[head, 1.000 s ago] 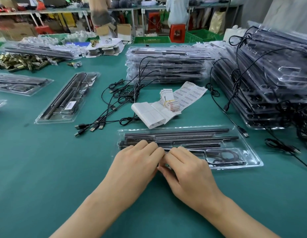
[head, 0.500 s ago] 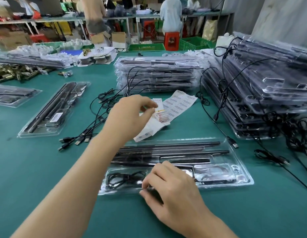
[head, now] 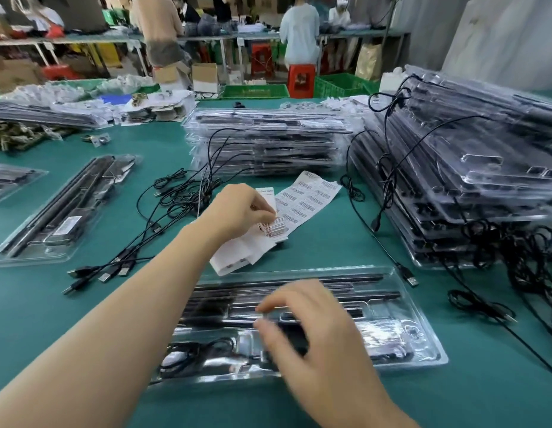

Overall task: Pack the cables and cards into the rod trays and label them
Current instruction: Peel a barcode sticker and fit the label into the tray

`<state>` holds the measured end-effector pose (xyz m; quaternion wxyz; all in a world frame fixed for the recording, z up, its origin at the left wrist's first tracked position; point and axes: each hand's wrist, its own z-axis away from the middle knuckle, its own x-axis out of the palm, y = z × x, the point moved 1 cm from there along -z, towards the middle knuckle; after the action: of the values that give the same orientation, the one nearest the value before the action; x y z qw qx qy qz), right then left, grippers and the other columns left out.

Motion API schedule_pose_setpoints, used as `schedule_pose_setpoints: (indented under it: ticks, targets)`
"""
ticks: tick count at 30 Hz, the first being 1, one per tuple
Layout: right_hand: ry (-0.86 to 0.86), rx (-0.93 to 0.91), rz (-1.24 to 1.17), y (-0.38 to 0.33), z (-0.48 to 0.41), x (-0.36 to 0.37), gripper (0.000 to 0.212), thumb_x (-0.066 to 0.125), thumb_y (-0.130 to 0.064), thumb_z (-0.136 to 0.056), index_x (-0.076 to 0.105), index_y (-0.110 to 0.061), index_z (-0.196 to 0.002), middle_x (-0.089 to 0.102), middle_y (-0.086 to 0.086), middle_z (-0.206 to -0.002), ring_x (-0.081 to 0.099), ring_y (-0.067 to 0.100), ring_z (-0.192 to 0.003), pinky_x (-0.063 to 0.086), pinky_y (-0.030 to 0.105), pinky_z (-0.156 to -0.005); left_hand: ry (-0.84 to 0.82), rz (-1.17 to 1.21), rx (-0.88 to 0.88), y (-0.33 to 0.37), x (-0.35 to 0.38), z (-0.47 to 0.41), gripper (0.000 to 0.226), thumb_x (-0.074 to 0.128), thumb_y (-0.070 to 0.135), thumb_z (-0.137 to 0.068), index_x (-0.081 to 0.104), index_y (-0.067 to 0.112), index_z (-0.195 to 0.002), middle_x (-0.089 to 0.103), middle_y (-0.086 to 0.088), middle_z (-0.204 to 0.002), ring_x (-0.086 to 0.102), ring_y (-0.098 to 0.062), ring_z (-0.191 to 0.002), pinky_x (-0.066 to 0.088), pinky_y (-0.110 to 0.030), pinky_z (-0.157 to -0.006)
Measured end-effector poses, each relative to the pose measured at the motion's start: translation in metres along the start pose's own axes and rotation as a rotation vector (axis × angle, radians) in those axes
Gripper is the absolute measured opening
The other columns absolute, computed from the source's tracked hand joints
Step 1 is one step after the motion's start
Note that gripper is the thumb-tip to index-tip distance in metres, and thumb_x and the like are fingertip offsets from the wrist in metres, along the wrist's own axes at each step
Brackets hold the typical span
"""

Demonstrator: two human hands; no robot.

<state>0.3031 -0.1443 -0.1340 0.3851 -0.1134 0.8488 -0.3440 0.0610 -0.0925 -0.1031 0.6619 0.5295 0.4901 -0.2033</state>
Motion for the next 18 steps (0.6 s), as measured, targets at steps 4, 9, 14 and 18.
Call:
schedule_pose_setpoints:
  ticks: [4,9,14,18]
  targets:
    - [-0.056,0.187,0.077,0.026,-0.053,-0.028,0.022,0.056,-0.046,-0.095,0.06,-0.041,-0.116,0.061,-0.028,-0.114,0.053,-0.009,-0.112,0.036,0.007,-0.095,-0.013,-0.011,0.073,-0.005,-0.001,-0.002,0.012,0.075,0.023,-0.092,0.082,0.021,-0.102,0.077,0.006,-0.099,0.067,-0.009,-0.09,0.051,-0.026,-0.084]
    - [-0.181,0.323,0.255,0.057,-0.11,-0.011,0.037,0.052,-0.034,-0.103,0.055,-0.028,-0.139,0.056,-0.01,-0.141,0.054,0.013,-0.125,0.045,0.036,-0.102,-0.026,-0.154,0.157,-0.005,-0.003,-0.004,0.018,0.064,0.024,-0.1,0.08,0.018,-0.106,0.067,0.005,-0.095,0.059,-0.013,-0.083,0.047,-0.03,-0.079]
    - [-0.165,0.296,0.283,0.067,-0.13,0.019,0.034,0.047,-0.019,-0.101,0.051,-0.028,-0.133,0.062,-0.006,-0.126,0.059,0.021,-0.105,0.045,0.038,-0.077,-0.002,-0.416,0.176,0.004,0.0,-0.002,0.025,0.05,0.021,-0.1,0.072,0.01,-0.108,0.063,-0.007,-0.112,0.062,-0.031,-0.101,0.05,-0.045,-0.089]
    - [-0.193,0.342,0.216,0.076,-0.145,0.02,0.041,0.053,-0.013,-0.09,0.042,-0.025,-0.128,0.061,-0.009,-0.119,0.058,0.022,-0.099,0.04,0.035,-0.071,0.117,-0.483,0.216,0.004,0.006,0.009,0.022,0.056,0.029,-0.099,0.073,0.024,-0.112,0.064,0.002,-0.113,0.062,-0.024,-0.105,0.05,-0.036,-0.077]
